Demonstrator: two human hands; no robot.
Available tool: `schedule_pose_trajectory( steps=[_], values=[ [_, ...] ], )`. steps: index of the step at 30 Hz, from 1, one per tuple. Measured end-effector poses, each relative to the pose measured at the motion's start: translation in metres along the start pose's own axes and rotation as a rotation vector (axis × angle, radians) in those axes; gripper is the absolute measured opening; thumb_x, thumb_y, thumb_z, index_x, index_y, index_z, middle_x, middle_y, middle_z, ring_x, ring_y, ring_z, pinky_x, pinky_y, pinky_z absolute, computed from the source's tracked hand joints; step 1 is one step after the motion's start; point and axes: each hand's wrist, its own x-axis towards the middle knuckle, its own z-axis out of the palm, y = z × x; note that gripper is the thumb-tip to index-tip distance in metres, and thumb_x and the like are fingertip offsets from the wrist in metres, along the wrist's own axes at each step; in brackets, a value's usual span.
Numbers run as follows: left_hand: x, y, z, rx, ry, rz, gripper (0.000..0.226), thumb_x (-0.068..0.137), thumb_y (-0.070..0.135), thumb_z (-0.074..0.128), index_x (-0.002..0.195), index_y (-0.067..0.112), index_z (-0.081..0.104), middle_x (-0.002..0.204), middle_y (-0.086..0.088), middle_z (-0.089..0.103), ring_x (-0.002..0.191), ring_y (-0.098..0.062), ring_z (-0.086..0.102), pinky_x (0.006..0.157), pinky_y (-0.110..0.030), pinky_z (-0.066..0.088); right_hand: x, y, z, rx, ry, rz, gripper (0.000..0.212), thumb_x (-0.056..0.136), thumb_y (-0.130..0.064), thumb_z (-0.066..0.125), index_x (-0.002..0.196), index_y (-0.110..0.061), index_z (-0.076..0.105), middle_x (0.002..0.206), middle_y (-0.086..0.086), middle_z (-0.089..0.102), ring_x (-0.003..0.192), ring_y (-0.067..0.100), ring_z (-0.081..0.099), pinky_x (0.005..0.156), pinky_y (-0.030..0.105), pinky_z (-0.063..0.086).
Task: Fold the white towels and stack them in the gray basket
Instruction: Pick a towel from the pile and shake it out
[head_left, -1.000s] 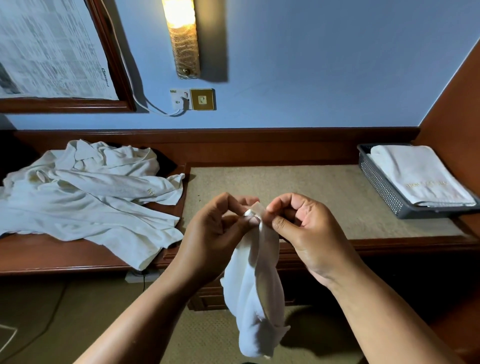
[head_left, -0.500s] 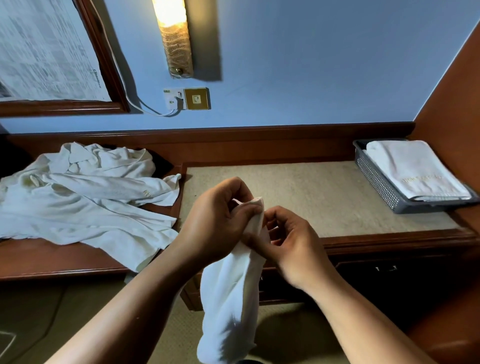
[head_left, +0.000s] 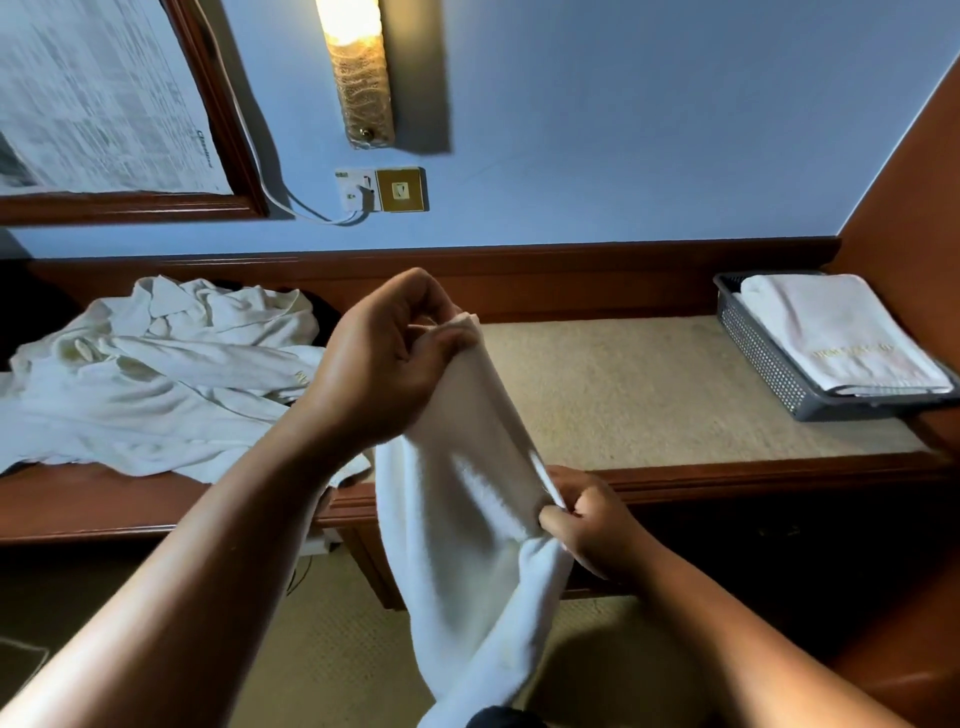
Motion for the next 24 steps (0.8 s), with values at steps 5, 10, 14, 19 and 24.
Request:
schedule_pose_trajectory(
  steps=[5, 10, 14, 19, 24],
  values=[
    [-0.008, -0.002, 0.001, 0.031, -0.087, -0.04, 0.012, 0.092, 0.029, 0.069, 0.091, 0.022, 0.059, 0.084, 0.003, 0.062, 0.07, -0.036, 0.064, 0.055, -0.04, 0.048, 0.008, -0.005, 0.003, -0.196, 0.241, -0.127, 0.021, 0.082, -0.005, 0.067, 0.076, -0.023, 0.059, 0.08, -0.004, 0.054, 0.071, 0.01, 0.053, 0.062, 0.023, 0.045],
    [-0.017, -0.002, 0.006, -0.027, -0.122, -0.153, 0.016, 0.097, 0.017, 0.064, 0.105, 0.031, 0.064, 0.087, -0.003, 0.061, 0.064, -0.019, 0.063, 0.055, -0.039, 0.05, 0.004, -0.03, 0.0, -0.115, 0.511, -0.109, 0.018, 0.088, -0.026, 0.073, 0.091, -0.031, 0.056, 0.073, -0.003, 0.056, 0.065, 0.012, 0.054, 0.061, 0.033, 0.054],
    [-0.026, 0.009, 0.018, -0.254, -0.16, -0.296, 0.023, 0.1, 0.003, 0.055, 0.108, 0.019, 0.07, 0.085, -0.012, 0.061, 0.066, -0.018, 0.067, 0.058, -0.036, 0.059, -0.025, -0.071, 0.011, 0.034, 0.263, -0.259, 0.047, 0.077, -0.053, 0.076, 0.109, -0.026, 0.055, 0.087, -0.01, 0.062, 0.081, 0.009, 0.064, 0.063, 0.019, 0.052],
    [-0.03, 0.03, 0.036, -0.405, -0.212, -0.318, 0.019, 0.098, 0.003, 0.059, 0.1, 0.013, 0.075, 0.083, -0.01, 0.068, 0.079, -0.023, 0.074, 0.071, -0.042, 0.063, -0.019, -0.078, 0.014, -0.211, 0.41, -0.226, 0.018, 0.087, -0.03, 0.071, 0.103, -0.026, 0.062, 0.084, -0.014, 0.063, 0.078, -0.001, 0.06, 0.06, 0.01, 0.041],
    [-0.019, 0.022, 0.026, -0.618, -0.202, -0.22, 0.02, 0.101, 0.005, 0.055, 0.119, -0.001, 0.063, 0.094, -0.019, 0.062, 0.087, -0.027, 0.067, 0.079, -0.038, 0.06, -0.017, -0.089, -0.01, -0.018, 0.442, -0.316, 0.02, 0.088, -0.032, 0.057, 0.082, -0.015, 0.066, 0.069, 0.001, 0.062, 0.06, 0.011, 0.058, 0.051, 0.021, 0.042]
  ],
)
